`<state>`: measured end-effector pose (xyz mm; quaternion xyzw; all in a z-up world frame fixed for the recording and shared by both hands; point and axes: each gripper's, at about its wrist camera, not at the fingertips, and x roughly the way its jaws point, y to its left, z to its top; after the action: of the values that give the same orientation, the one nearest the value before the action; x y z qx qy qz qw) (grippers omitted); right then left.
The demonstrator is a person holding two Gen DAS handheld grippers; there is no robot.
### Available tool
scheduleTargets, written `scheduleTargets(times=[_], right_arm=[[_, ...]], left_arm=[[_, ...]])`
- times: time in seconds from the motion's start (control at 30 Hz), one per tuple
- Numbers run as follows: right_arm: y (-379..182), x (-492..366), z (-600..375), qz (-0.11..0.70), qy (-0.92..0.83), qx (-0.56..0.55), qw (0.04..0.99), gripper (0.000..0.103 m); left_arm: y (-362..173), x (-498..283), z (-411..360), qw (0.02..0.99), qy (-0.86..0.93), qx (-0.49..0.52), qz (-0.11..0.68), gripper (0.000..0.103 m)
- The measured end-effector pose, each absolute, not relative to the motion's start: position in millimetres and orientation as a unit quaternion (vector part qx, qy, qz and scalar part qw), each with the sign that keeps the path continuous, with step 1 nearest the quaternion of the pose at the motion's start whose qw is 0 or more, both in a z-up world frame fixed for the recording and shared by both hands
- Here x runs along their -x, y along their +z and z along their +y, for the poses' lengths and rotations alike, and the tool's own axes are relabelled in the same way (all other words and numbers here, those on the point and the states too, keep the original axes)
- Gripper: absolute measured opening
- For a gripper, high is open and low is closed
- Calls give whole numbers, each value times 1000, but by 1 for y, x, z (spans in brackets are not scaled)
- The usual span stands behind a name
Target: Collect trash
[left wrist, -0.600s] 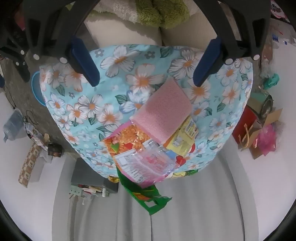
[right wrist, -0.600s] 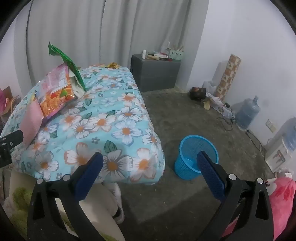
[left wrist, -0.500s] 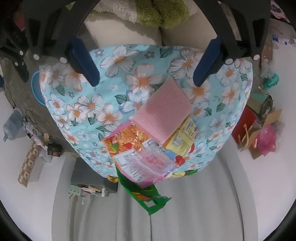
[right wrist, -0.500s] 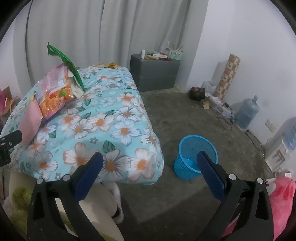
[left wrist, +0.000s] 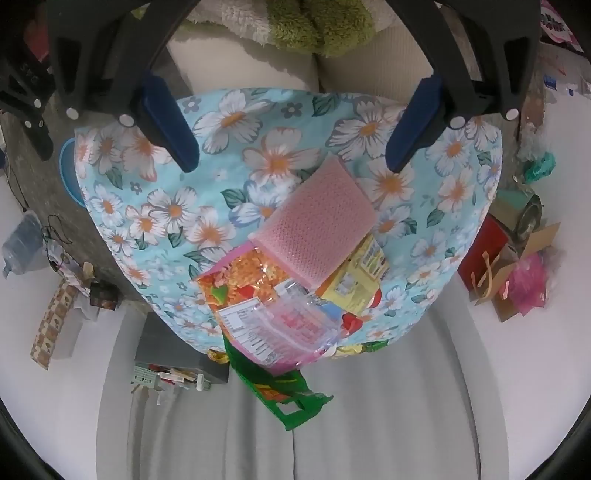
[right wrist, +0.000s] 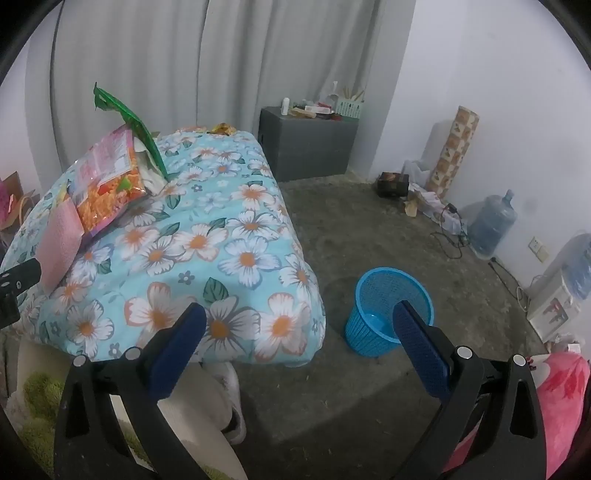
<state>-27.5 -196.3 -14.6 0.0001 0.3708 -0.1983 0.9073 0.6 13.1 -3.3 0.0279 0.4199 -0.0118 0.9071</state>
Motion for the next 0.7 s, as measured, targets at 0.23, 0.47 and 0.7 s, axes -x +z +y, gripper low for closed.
scheduleTargets(times=[0.23, 0.47, 0.7], right_arm=[[-15, 29, -197, 371, -198, 0, 907, 97], [-14, 29, -198, 372, -197, 0, 907, 97], [-14, 29, -198, 372, -197, 0, 907, 97]], left_arm=[[-4, 1, 12, 906, -7, -32, 421, 99], [-4, 1, 11, 906, -6, -32, 422, 99], [-5, 1, 11, 906, -5, -31, 423, 99]])
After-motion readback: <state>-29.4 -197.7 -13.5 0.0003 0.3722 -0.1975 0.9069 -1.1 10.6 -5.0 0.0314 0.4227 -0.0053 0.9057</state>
